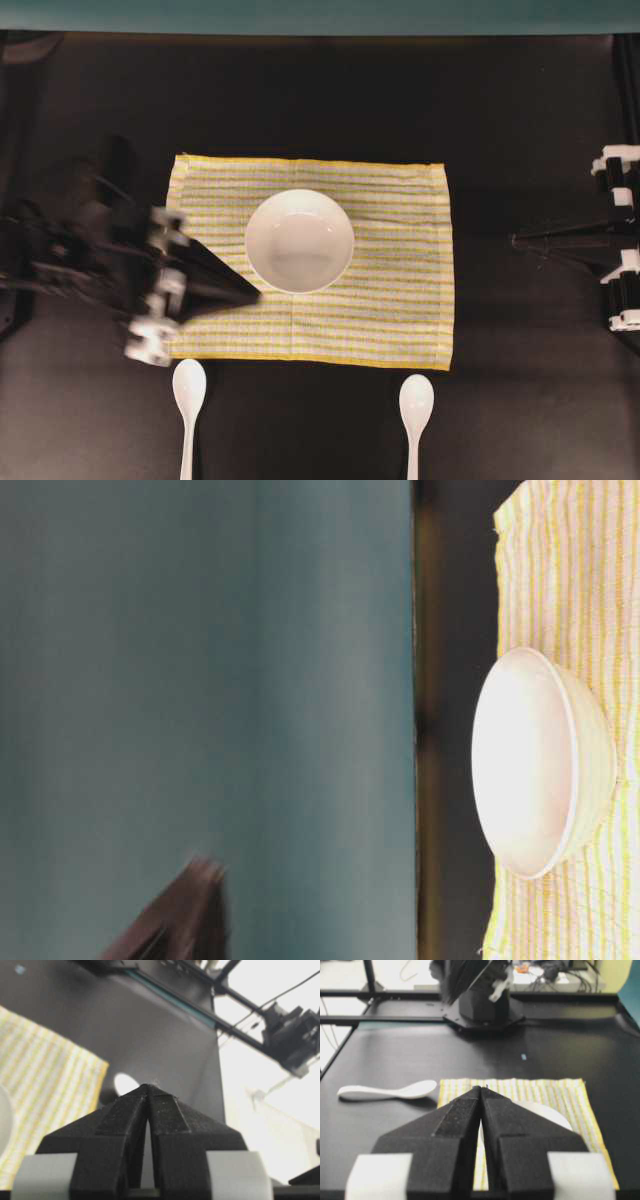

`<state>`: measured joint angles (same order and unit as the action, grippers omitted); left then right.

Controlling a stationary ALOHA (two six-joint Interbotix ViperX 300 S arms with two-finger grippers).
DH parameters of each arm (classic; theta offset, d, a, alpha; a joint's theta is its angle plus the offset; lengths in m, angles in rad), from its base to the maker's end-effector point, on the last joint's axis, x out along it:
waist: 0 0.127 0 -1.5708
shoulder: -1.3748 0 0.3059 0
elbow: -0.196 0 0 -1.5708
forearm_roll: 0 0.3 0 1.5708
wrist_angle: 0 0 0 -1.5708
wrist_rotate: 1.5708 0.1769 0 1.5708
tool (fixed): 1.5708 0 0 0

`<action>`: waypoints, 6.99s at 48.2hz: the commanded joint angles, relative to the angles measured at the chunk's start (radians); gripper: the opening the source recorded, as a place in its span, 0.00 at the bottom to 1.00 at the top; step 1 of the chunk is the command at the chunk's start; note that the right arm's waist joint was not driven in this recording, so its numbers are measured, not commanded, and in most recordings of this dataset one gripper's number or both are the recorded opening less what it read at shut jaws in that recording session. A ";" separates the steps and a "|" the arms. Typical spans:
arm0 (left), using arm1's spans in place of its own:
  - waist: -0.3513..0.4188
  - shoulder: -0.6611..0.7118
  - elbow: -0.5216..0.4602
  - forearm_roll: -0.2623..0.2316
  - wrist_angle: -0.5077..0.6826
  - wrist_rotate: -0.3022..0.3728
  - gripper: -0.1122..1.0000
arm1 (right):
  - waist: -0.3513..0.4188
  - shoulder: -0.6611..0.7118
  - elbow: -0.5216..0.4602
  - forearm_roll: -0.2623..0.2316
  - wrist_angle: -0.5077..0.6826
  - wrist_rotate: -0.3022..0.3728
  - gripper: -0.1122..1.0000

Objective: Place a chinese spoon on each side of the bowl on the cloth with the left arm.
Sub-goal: 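Move the left gripper across the table toward the lower-right white spoon, then close the left gripper on the lower-right spoon's bowl end, then lift the spoon and carry it onto the cloth right of the bowl, then lower the spoon onto the cloth and open the left gripper, then move the left gripper back to the lower-left white spoon, then close the left gripper on the lower-left spoon's bowl end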

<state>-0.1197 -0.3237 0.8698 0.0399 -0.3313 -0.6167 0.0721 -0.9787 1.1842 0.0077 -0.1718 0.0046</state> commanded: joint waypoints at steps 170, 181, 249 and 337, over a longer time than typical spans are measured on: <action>0.285 0.607 -0.795 0.003 0.681 0.094 0.14 | 0.000 -0.009 0.003 0.011 0.031 -0.003 0.10; 0.288 0.646 -0.795 0.005 0.650 0.083 0.14 | 0.000 -0.009 0.002 0.009 0.026 -0.005 0.10; 0.302 0.699 -0.765 0.005 0.638 0.058 0.86 | 0.000 -0.015 0.012 0.009 0.040 0.000 0.10; -0.196 0.199 0.156 0.005 0.221 -0.241 0.76 | 0.000 -0.043 0.037 0.011 0.063 0.002 0.10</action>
<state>-0.3160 -0.1273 1.0400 0.0414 -0.0951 -0.8544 0.0721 -1.0262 1.2257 0.0169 -0.1043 0.0061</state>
